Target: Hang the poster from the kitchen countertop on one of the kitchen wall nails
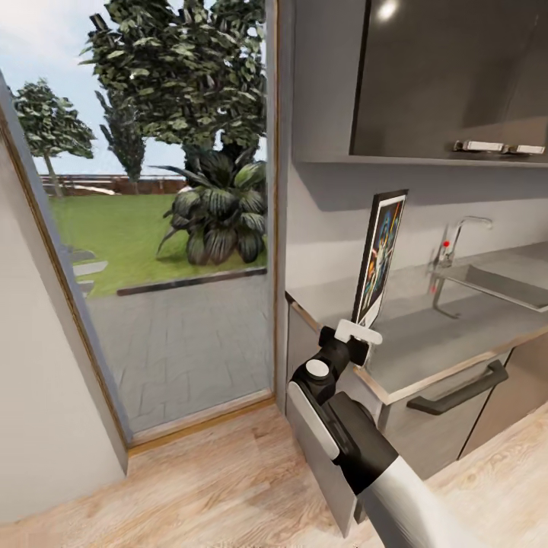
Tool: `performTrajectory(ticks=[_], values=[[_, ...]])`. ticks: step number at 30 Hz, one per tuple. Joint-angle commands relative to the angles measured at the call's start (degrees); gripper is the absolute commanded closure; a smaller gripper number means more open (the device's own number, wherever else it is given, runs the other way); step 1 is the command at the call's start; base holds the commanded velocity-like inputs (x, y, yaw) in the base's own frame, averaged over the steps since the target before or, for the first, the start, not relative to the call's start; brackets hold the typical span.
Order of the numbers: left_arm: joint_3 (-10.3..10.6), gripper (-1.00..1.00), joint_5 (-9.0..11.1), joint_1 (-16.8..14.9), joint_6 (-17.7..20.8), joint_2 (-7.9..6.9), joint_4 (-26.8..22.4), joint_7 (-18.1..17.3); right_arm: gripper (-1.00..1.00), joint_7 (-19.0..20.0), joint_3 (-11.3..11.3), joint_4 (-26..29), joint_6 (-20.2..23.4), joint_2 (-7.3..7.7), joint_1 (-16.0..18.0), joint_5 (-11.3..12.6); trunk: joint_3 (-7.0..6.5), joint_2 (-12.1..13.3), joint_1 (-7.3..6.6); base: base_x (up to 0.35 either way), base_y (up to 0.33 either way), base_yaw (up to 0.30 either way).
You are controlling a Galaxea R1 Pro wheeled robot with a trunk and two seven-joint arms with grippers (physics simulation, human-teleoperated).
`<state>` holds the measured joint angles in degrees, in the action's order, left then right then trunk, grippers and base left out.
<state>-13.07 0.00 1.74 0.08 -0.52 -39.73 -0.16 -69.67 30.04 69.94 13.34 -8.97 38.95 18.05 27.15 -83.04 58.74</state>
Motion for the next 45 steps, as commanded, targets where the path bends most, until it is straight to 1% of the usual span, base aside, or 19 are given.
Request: performTrajectory(ticks=[1, 7, 17, 23, 29, 32, 33, 34, 35, 38, 39, 40, 41, 42, 44, 45], values=[[-0.02, -1.00, 0.00, 0.02, 0.01, 0.00, -0.08, -0.02, 1.00, -0.30, 0.11, 0.03, 0.45, 0.01, 0.07, 0.23, 0.05, -0.04, -0.02, -0.222, 0.144, 0.283], [-0.02, -1.00, 0.00, 0.02, 0.01, -0.01, -0.05, -0.10, 1.00, -0.30, 0.11, -0.01, 0.45, 0.01, 0.07, 0.23, 0.05, -0.04, -0.02, -0.191, 0.041, 0.288], [-0.02, -1.00, 0.00, 0.02, -0.08, -0.01, 0.01, -0.13, 1.00, -0.30, 0.17, -0.07, 0.45, 0.01, 0.07, 0.23, 0.05, -0.04, -0.02, -0.322, 0.001, 0.266], [-0.02, -1.00, -0.03, 0.02, -0.04, -0.01, -0.06, -0.18, 1.00, -0.26, 0.24, -0.07, 0.45, 0.01, 0.07, 0.23, 0.05, -0.04, -0.02, -0.134, 0.000, 0.279], [-0.02, -1.00, -0.03, 0.02, -0.07, -0.01, -0.08, -0.17, 1.00, 0.27, 0.38, -0.13, 0.45, 0.01, 0.07, 0.23, 0.05, -0.04, -0.02, -0.285, 0.000, 0.117], [-0.02, -1.00, -0.02, 0.02, -0.08, -0.01, -0.08, -0.18, 1.00, 2.06, 2.03, -0.16, 0.45, 0.03, 0.06, 0.24, 0.05, -0.04, -0.02, -0.330, 0.000, 0.025], [-0.02, -1.00, -0.02, 0.02, -0.08, -0.01, -0.11, -0.19, 1.00, 3.05, 3.31, -0.24, 0.45, 0.05, 0.03, 0.24, 0.05, -0.04, -0.02, -0.336, 0.000, 0.013], [-0.02, -1.00, -0.01, 0.02, -0.08, -0.01, -0.12, -0.19, 1.00, 3.45, 3.79, -0.28, 0.44, 0.06, 0.01, 0.26, 0.05, -0.04, -0.02, -0.338, 0.000, 0.010], [-0.02, -1.00, -0.04, 0.02, -0.08, -0.01, -0.15, -0.19, 1.00, 4.51, 4.74, -0.35, 0.40, 0.08, -0.46, 0.27, 0.05, -0.04, -0.02, -0.279, 0.000, 0.005], [-0.02, -1.00, -0.04, 0.02, -0.08, -0.01, -0.16, -0.19, 1.00, 6.26, 5.22, -0.33, 0.28, 0.10, -1.60, 0.23, 0.05, -0.04, -0.02, -0.186, 0.000, 0.003], [-0.02, -1.00, -0.06, 0.02, -0.08, -0.01, -0.16, -0.19, 1.00, 8.09, 5.42, -0.20, 0.12, 0.13, -2.66, 0.19, 0.05, -0.04, -0.02, -0.094, 0.000, 0.002], [-0.02, -1.00, -0.07, 0.02, -0.08, -0.01, -0.20, -0.22, 1.00, 11.96, 5.57, 0.06, -0.08, 0.18, -4.59, 0.01, 0.05, -0.04, -0.02, -0.048, 0.000, 0.001], [-0.02, -1.00, -0.06, 0.02, -0.08, -0.01, -0.21, -0.22, 1.00, 13.30, 5.61, 0.14, -0.13, 0.21, -5.15, -0.04, 0.05, -0.04, -0.02, -0.038, 0.000, 0.001], [-0.02, -1.00, -0.07, 0.02, -0.08, -0.01, -0.23, -0.24, 1.00, 15.89, 5.65, 0.27, -0.22, 0.51, -6.11, -0.11, 0.05, -0.04, -0.02, -0.025, 0.000, 0.000], [-0.02, -1.00, -0.08, 0.02, -0.08, -0.01, -0.24, -0.25, 1.00, 18.38, 5.71, 0.37, -0.49, 1.25, -6.89, -0.15, 0.05, -0.04, -0.02, -0.016, 0.000, 0.000], [-0.02, -1.00, -0.08, 0.02, -0.08, -0.01, -0.24, -0.26, 1.00, 20.81, 5.75, 0.52, -1.06, 2.01, -7.54, -0.17, 0.05, -0.04, -0.02, -0.010, 0.000, 0.000]])
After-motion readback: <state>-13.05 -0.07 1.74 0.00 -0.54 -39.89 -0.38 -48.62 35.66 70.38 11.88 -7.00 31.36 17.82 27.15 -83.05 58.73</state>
